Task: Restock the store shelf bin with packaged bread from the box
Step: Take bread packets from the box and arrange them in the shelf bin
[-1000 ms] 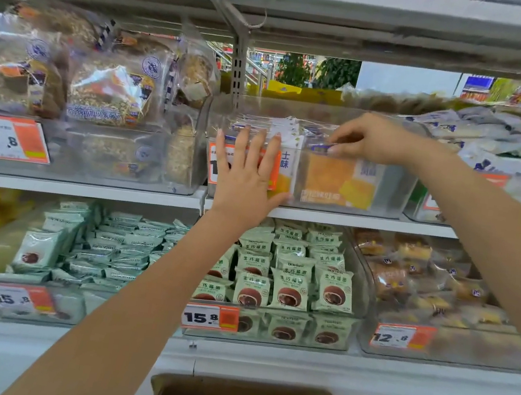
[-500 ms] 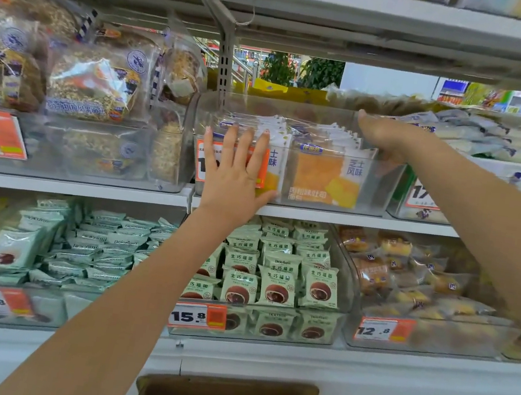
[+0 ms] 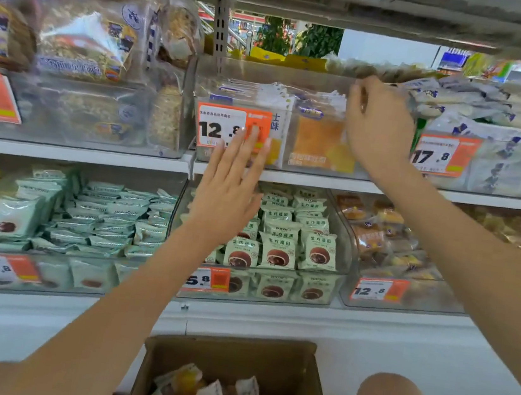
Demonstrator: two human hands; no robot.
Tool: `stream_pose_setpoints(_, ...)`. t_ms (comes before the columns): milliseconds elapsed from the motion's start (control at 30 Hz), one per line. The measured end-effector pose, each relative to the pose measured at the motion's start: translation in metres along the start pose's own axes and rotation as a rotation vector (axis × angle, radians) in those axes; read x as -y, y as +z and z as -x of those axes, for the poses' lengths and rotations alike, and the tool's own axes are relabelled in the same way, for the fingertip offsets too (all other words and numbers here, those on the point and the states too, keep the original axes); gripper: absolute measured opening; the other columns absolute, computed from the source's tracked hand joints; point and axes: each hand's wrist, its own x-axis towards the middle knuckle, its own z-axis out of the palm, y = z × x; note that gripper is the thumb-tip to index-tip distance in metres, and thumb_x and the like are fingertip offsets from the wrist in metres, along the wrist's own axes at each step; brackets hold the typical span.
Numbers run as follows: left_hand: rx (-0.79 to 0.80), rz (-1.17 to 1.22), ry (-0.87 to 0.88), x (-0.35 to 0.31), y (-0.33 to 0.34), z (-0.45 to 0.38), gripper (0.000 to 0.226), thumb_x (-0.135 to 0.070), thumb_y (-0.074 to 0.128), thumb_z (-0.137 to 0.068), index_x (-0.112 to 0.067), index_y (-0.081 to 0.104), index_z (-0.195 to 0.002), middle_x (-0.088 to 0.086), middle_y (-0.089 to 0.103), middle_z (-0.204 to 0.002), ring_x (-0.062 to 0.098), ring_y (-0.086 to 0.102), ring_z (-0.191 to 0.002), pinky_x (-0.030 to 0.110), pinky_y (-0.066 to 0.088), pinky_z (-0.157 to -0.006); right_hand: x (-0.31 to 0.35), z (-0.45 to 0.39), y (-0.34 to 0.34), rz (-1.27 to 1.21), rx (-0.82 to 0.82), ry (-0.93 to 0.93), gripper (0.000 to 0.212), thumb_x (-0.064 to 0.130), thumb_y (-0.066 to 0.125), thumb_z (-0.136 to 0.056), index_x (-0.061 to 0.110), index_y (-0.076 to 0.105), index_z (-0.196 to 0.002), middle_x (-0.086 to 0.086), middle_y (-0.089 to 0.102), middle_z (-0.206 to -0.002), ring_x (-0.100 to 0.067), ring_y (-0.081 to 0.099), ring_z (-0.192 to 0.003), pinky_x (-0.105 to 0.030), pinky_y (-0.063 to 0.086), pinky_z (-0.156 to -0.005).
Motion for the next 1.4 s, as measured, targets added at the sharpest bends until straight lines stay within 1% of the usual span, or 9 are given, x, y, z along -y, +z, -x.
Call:
stream_pose_setpoints(100, -0.037, 0.112, 0.096, -0.023, 0.013, 0.080, 0.043, -0.013, 0.048, -0.088, -0.002, 0.049, -0.130, 0.020, 0.050, -0.134, 0.035, 0.039, -0.127, 0.047, 0.028, -0.112, 0.008, 0.092, 0.010, -0.151, -0.068, -0.192, 0.024, 0.023, 0.038, -0.096, 0.010, 0.059, -0.094, -0.005, 0.061, -0.077, -0.025, 0.053, -0.072, -0.037, 0.041, -0.062)
stream_pose_setpoints(267, 0.276, 0.257, 0.173, -0.051, 0.043, 0.193, 0.023, -0.012, 0.045, -0.080, -0.006, 0.054, -0.101, 0.016, 0.060, -0.103, 0.032, 0.050, -0.097, 0.039, 0.043, -0.080, -0.004, 0.250, 0.060, -0.235, 0.284, -0.211, 0.020, 0.019, 0.043, -0.091, 0.011, 0.060, -0.086, 0.000, 0.056, -0.066, -0.020, 0.052, -0.063, -0.030, 0.035, -0.056)
stream_pose_setpoints(367, 0.616, 0.361, 0.107, -0.064, 0.059, 0.255, 0.028, -0.011, 0.058, -0.075, -0.005, 0.059, -0.102, 0.011, 0.062, -0.093, 0.029, 0.056, -0.086, 0.036, 0.045, -0.070, -0.017, 0.338, 0.090, -0.171, 0.686, -0.162, 0.012, 0.020, 0.044, -0.091, 0.015, 0.055, -0.090, 0.004, 0.053, -0.071, -0.023, 0.055, -0.068, -0.028, 0.033, -0.057)
stream_pose_setpoints(500, 1.250, 0.561, -0.399, -0.069, 0.077, 0.333, 0.033, -0.019, 0.046, -0.095, -0.015, 0.047, -0.129, 0.007, 0.057, -0.120, 0.029, 0.058, -0.107, 0.036, 0.050, -0.086, -0.036, 0.415, 0.127, 0.021, 1.423, 0.024, 0.039, 0.023, 0.043, -0.096, 0.019, 0.038, -0.134, -0.007, 0.058, -0.115, -0.027, 0.058, -0.096, -0.037, 0.046, -0.070)
stream_pose_setpoints(633, 1.521, 0.611, -0.539, -0.070, 0.085, 0.385, 0.022, -0.019, 0.051, -0.094, -0.013, 0.054, -0.115, 0.007, 0.059, -0.112, 0.029, 0.058, -0.104, 0.032, 0.047, -0.084, -0.052, 0.459, 0.162, 0.132, 1.712, 0.152, 0.051, 0.023, 0.053, -0.092, 0.013, 0.035, -0.139, -0.011, 0.054, -0.123, -0.027, 0.057, -0.099, -0.035, 0.050, -0.070)
stream_pose_setpoints(767, 1.608, 0.575, -0.593, -0.071, 0.092, 0.401, 0.017, -0.017, 0.047, -0.096, -0.013, 0.056, -0.110, 0.011, 0.059, -0.112, 0.027, 0.057, -0.099, 0.031, 0.045, -0.078, -0.059, 0.488, 0.188, 0.073, 1.750, 0.386, 0.050, 0.010, 0.046, -0.095, 0.006, 0.031, -0.142, -0.011, 0.058, -0.104, -0.019, 0.052, -0.077, -0.027, 0.042, -0.055)
stream_pose_setpoints(933, 1.574, 0.640, -0.723, -0.072, 0.098, 0.400, 0.014, -0.018, 0.049, -0.095, -0.017, 0.057, -0.106, 0.008, 0.060, -0.107, 0.024, 0.057, -0.094, 0.032, 0.047, -0.081, -0.062, 0.514, 0.201, -0.082, 1.529, 0.759, 0.042, 0.015, 0.049, -0.097, 0.006, 0.040, -0.137, -0.013, 0.053, -0.132, -0.028, 0.056, -0.113, -0.033, 0.047, -0.084)
stream_pose_setpoints(1167, 1.544, 0.808, -0.980, -0.070, 0.096, 0.398, 0.010, -0.025, 0.056, -0.094, -0.018, 0.057, -0.101, -0.001, 0.056, -0.097, 0.018, 0.054, -0.095, 0.027, 0.043, -0.080, -0.058, 0.505, 0.185, -0.226, 1.343, 0.783, 0.033, 0.028, 0.043, -0.100, 0.004, 0.058, -0.118, -0.008, 0.061, -0.109, -0.016, 0.056, -0.083, -0.025, 0.042, -0.065)
stream_pose_setpoints(1400, 1.087, 1.135, -1.641, -0.070, 0.091, 0.363, 0.024, -0.034, 0.062, -0.090, -0.020, 0.057, -0.108, 0.007, 0.060, -0.120, 0.022, 0.058, -0.110, 0.041, 0.046, -0.101, -0.055, 0.456, 0.125, -0.391, 1.060, 0.845, 0.020, 0.021, 0.042, -0.100, 0.013, 0.054, -0.085, -0.003, 0.054, -0.079, -0.019, 0.049, -0.078, -0.032, 0.042, -0.066)
